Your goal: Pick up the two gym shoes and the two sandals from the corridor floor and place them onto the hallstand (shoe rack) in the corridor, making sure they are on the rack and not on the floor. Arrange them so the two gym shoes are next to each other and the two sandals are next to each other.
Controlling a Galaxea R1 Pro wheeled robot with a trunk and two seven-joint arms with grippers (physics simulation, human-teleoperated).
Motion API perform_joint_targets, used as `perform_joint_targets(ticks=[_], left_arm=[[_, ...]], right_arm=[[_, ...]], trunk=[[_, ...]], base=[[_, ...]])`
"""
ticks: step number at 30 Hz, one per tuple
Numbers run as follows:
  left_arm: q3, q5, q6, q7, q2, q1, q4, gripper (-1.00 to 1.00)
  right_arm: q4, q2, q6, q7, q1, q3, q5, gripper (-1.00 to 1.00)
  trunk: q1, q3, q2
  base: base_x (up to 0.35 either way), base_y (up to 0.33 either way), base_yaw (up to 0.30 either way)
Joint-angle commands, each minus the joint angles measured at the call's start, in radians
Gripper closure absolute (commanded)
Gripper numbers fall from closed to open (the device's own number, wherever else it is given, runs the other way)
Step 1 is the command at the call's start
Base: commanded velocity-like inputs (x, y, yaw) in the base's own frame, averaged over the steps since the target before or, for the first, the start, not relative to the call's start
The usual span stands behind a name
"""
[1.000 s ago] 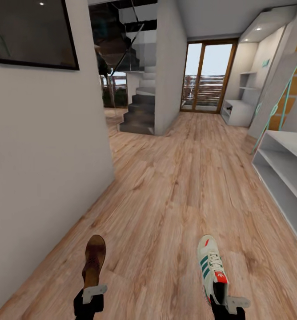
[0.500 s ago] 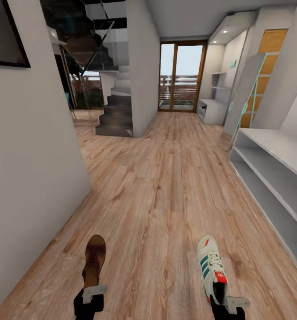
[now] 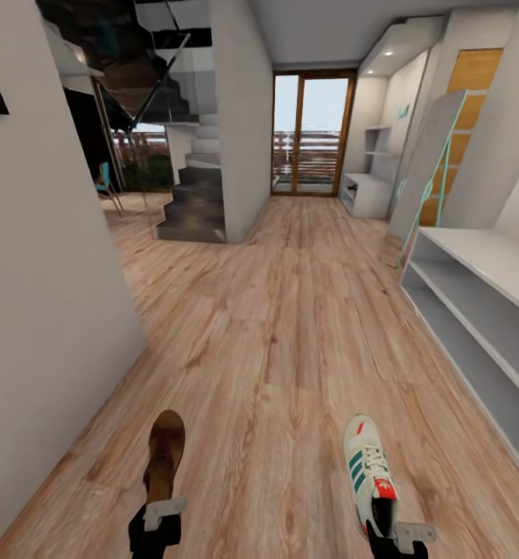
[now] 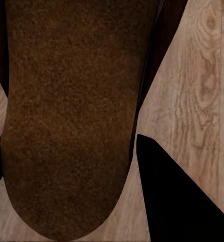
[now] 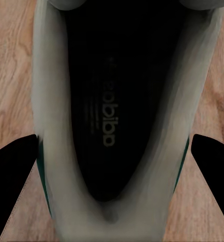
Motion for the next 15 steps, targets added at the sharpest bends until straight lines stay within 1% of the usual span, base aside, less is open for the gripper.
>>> perform_joint_targets(ticks=[1,15], left_arm=[[0.006,-0.01,-0.002,0.001,-0.001,-0.001,0.002,1.0],[0.007,-0.01,-0.002,0.001,-0.001,0.0,0.008,1.0]], right_arm=[[0.003,0.0,-0.004,0.008,-0.001,-0.008,0.004,1.0],[0.007,0.002,-0.005,0.006,-0.001,-0.008,0.004,1.0]], trunk=[[0.0,-0.001,0.0],[0.0,-0.001,0.0]], base=[[0.336,0.0,0.0],[0.336,0.0,0.0]])
